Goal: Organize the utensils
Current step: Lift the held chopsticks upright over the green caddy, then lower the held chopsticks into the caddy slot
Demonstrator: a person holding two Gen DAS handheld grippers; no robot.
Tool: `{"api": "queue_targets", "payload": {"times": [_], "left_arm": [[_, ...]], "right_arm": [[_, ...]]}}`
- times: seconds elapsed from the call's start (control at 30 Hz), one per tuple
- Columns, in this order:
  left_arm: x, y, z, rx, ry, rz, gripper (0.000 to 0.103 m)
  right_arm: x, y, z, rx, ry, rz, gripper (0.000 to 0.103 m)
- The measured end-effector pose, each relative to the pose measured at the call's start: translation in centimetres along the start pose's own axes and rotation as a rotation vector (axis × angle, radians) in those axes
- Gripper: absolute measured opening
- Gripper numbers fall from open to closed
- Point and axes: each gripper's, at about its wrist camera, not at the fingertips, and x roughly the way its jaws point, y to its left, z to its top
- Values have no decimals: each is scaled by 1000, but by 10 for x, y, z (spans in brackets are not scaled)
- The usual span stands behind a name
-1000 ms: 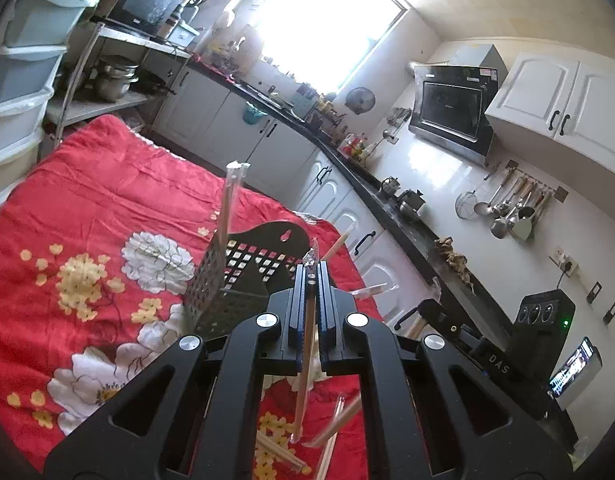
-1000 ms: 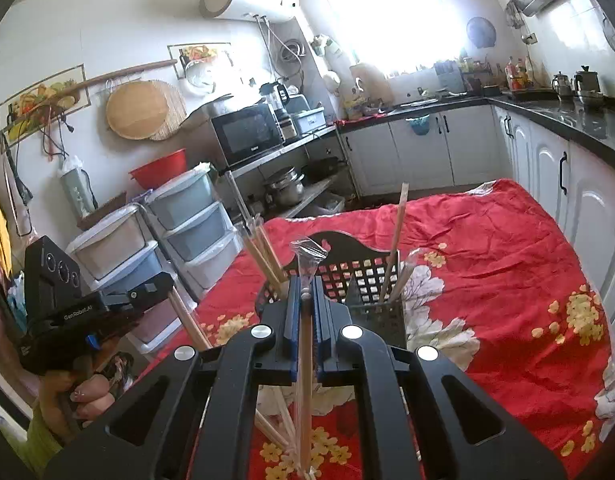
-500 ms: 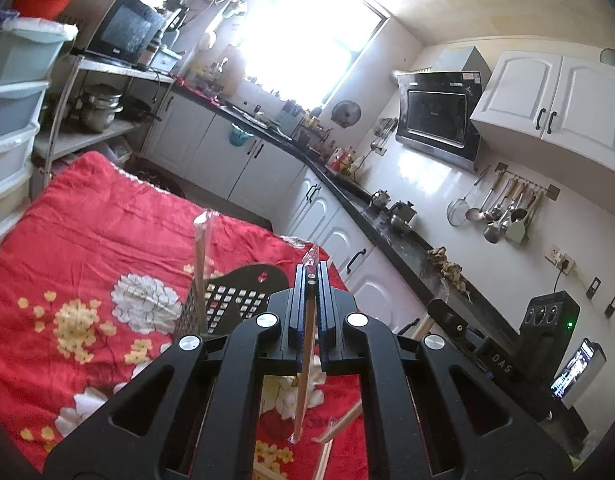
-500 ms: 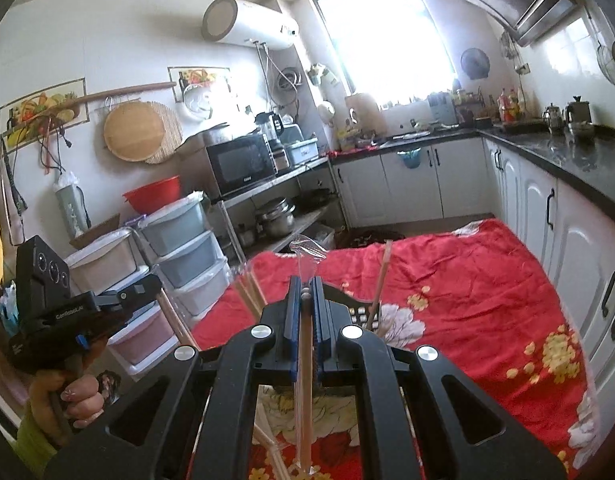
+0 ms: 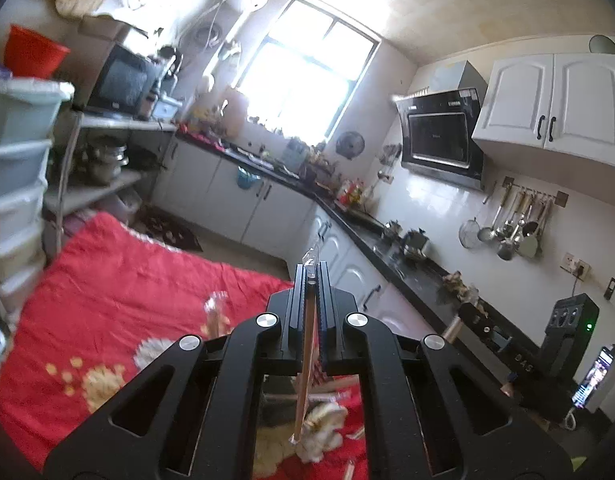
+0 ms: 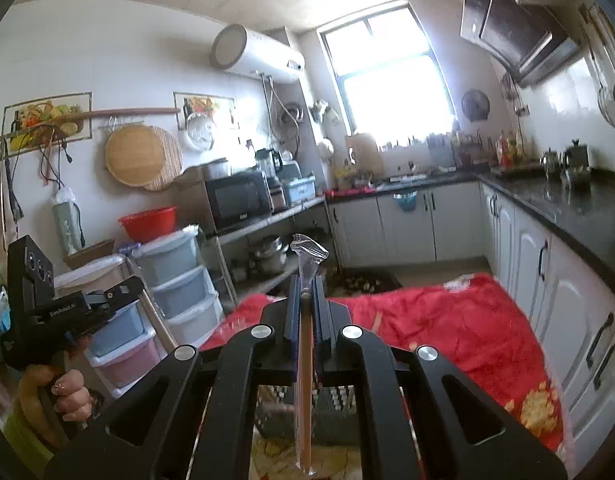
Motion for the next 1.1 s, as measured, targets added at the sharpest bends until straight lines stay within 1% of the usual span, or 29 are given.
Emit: {"api": "queue_targets", "payload": {"times": [0.23,0.37,0.53,0.63,0.77,1.1], "left_arm": [[0,-4,23,34,-69,35,2],[5,-5,30,46,-87,47,2],[15,-2,34,59,-108,70,2],[19,-3,30,75,-122,88,2],[25,1,26,85,-121,108,2],[38,12,11,86,-109,131,2]], "right_arm": [[2,2,27,-47,-92,-15,6],[3,4,39,-69,-143,-12,6],[8,9,46,-129,-202,-19,6],[15,8,46,-138,-207,-14,6],[24,6,41,-142,-209,-13,6],[45,-7,18,-101,-188,-13,6]]}}
